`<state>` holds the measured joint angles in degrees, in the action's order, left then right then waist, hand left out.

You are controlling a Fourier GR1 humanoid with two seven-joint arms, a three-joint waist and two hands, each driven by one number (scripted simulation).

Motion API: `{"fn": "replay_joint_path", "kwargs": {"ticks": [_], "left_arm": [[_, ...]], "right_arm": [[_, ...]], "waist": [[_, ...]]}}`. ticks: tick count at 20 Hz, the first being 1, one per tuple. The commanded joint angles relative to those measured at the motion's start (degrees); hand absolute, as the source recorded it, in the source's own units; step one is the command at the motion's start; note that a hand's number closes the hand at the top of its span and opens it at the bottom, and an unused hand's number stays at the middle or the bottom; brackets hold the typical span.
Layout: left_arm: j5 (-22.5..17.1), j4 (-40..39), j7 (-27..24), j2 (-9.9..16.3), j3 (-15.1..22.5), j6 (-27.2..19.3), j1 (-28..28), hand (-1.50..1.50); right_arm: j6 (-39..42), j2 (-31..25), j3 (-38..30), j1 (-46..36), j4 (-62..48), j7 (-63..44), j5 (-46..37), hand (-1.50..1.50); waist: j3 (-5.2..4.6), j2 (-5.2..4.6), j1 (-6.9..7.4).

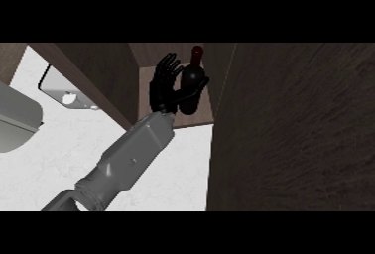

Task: Pick up the wine, place it into the cabinet and close the cabinet

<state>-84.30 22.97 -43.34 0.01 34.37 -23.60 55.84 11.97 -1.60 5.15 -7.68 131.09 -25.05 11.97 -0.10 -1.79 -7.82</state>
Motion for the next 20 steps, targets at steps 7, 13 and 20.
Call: {"fn": "replay_joint_path", "kwargs": {"ticks": [7, 13, 20], "left_arm": [[-2.4, -2.9, -1.3, 0.0, 5.1, -1.1, 1.0, -1.5], [-0.3, -1.4, -1.6, 0.0, 10.9, -8.0, 3.8, -1.5], [-1.5, -1.5, -2.4, 0.0, 11.4, -6.3, 5.1, -1.5]], "right_arm": [[0.3, 0.3, 0.9, 0.5, 0.0, 1.4, -1.0, -1.5], [0.0, 0.6, 0.4, 0.3, -1.3, 1.5, -0.7, -1.5], [0.1, 0.1, 0.5, 1.9, 1.2, 0.1, 0.1, -1.5]], "waist": [[0.02, -0.01, 0.75], [0.07, 0.09, 0.36], [0.07, 0.39, 1.52]]}}
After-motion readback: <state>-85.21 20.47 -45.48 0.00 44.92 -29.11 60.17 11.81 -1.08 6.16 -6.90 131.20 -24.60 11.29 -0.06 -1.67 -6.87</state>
